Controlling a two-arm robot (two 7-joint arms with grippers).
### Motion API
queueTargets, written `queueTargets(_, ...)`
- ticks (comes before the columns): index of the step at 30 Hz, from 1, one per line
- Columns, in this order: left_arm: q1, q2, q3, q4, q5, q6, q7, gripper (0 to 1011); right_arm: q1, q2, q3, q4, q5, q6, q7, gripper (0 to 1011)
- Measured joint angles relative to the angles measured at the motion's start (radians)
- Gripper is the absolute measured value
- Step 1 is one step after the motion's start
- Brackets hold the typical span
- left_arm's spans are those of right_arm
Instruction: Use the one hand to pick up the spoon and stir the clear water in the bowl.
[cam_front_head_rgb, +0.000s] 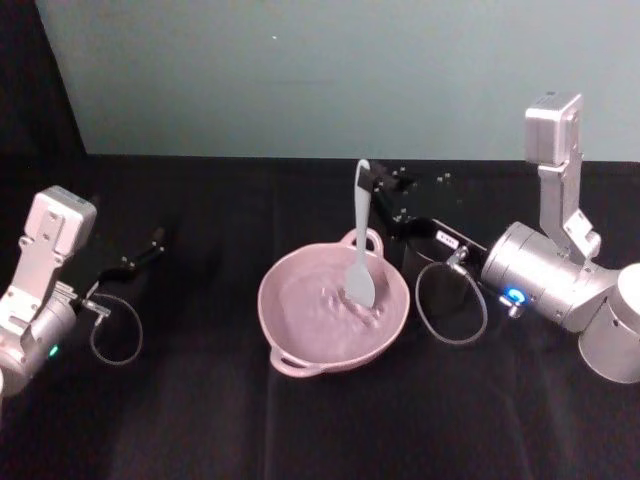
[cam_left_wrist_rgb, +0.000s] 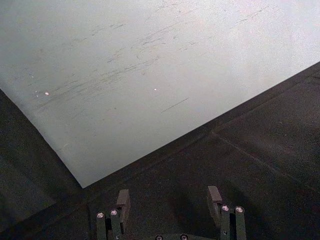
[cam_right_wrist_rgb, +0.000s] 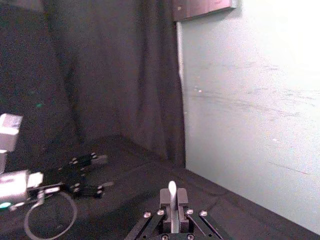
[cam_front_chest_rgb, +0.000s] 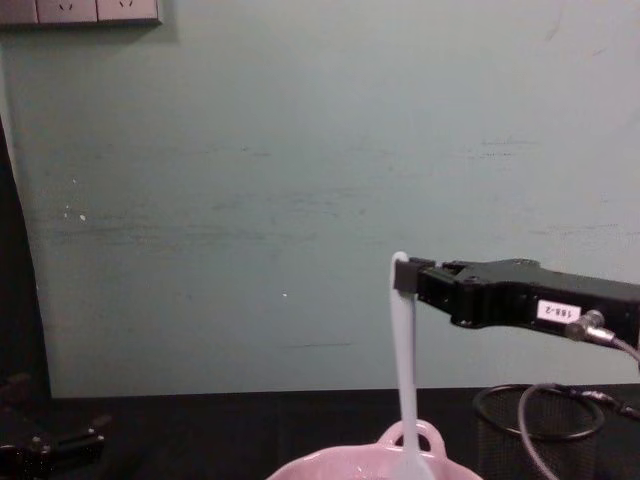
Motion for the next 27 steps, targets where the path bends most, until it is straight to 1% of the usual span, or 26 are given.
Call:
queueTargets(6, 0.0, 0.0, 0.0, 0.0, 0.0, 0.0, 0.0, 1011, -0.02, -0.003, -0.029, -0.031, -0.013, 0.01, 0.003, 85)
queueTargets(11, 0.0, 0.0, 0.0, 0.0, 0.0, 0.0, 0.0, 1011, -0.016, -0.032, -0.064, -0.033, -0.019, 0.011, 0.018, 85)
queueTargets(12, 0.0, 0.0, 0.0, 0.0, 0.0, 0.0, 0.0, 1011, -0.016, -0.032, -0.064, -0.033, -0.019, 0.011, 0.018, 85)
queueTargets(16, 0.0, 0.0, 0.0, 0.0, 0.0, 0.0, 0.0, 1011, 0.004, -0.055, -0.077, -0.015, -0.021, 0.007, 0.025, 85)
queueTargets(21, 0.0, 0.0, 0.0, 0.0, 0.0, 0.0, 0.0, 1011, 0.029, -0.074, -0.082, 0.016, -0.021, 0.0, 0.028, 85)
queueTargets(25, 0.0, 0.0, 0.0, 0.0, 0.0, 0.0, 0.0, 1011, 0.056, -0.095, -0.084, 0.059, -0.02, -0.01, 0.032, 84)
queueTargets(27, 0.0, 0.0, 0.0, 0.0, 0.0, 0.0, 0.0, 1011, 0.073, -0.106, -0.082, 0.092, -0.016, -0.015, 0.034, 85)
